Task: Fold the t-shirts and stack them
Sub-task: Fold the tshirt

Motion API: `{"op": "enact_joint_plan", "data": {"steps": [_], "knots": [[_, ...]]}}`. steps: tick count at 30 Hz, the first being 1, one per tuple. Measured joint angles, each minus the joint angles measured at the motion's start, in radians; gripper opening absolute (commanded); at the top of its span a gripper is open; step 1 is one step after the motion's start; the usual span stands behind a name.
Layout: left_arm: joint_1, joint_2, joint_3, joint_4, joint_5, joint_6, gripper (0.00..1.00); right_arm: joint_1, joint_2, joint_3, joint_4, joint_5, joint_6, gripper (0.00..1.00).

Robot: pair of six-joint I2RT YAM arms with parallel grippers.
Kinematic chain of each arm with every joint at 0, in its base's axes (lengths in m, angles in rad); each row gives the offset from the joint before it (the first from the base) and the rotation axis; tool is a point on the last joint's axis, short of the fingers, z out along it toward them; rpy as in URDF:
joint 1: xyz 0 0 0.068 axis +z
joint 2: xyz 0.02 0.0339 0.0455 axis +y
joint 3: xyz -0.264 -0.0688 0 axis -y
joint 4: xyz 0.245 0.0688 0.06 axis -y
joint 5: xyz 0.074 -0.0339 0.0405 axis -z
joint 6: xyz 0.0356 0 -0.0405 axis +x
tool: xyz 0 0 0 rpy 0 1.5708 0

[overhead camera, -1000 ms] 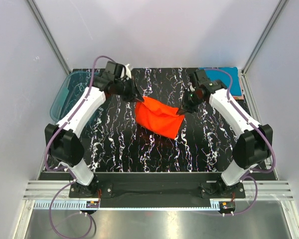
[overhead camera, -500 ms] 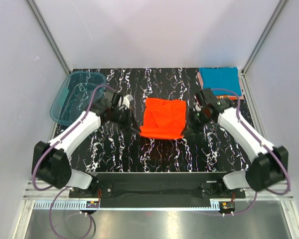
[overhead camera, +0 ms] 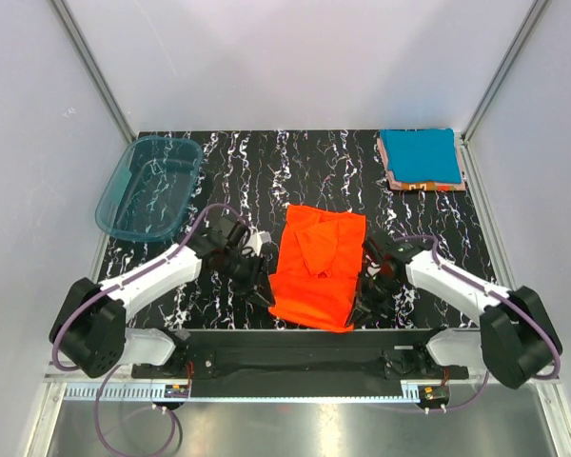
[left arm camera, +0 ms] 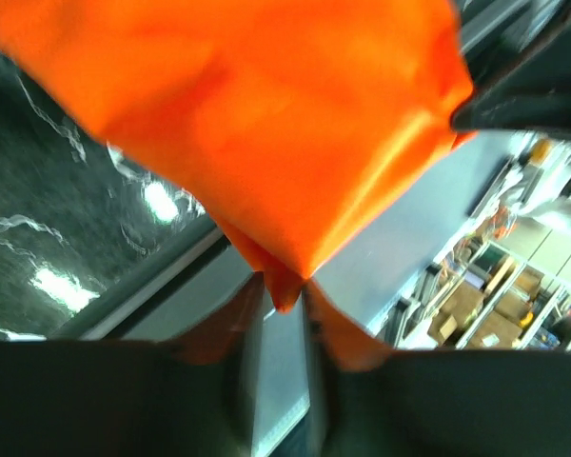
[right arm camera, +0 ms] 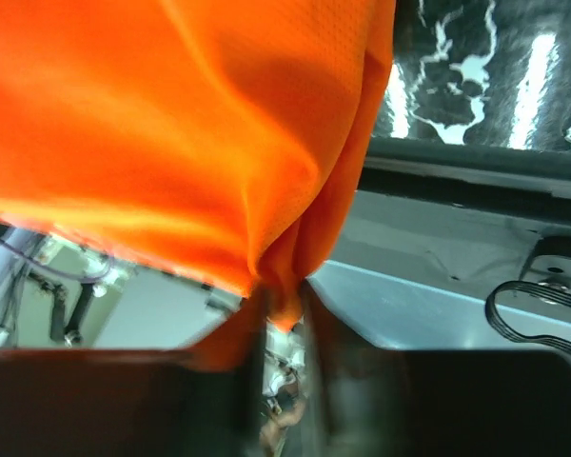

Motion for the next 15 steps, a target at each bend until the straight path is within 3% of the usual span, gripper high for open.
{"op": "enact_joint_plan", "data": {"steps": [1,3,4,7,10,15], "knots": [[-0.014,0.0,-0.014,-0.005,-0.001,0.007,0.46,0.0,0.017,-0.015,0.01,-0.014,0.002,0.41],[-0.027,-0.003,-0.038,-0.018,-0.007,0.016,0.54,0.0,0.039,-0.025,0.008,-0.031,-0.005,0.62],[-0.029,-0.014,-0.056,-0.028,-0.014,0.022,0.61,0.001,0.046,-0.022,0.005,-0.039,-0.016,0.65],[-0.028,-0.088,-0.08,-0.104,-0.058,0.036,0.67,-0.003,0.066,0.038,-0.047,-0.011,-0.066,0.7],[-0.023,-0.161,-0.059,-0.159,-0.108,0.047,0.66,-0.045,0.113,0.142,-0.074,0.025,-0.111,0.7],[0.018,-0.083,0.085,-0.178,-0.17,0.054,0.6,-0.168,0.275,0.319,-0.054,0.122,-0.169,0.71]]}}
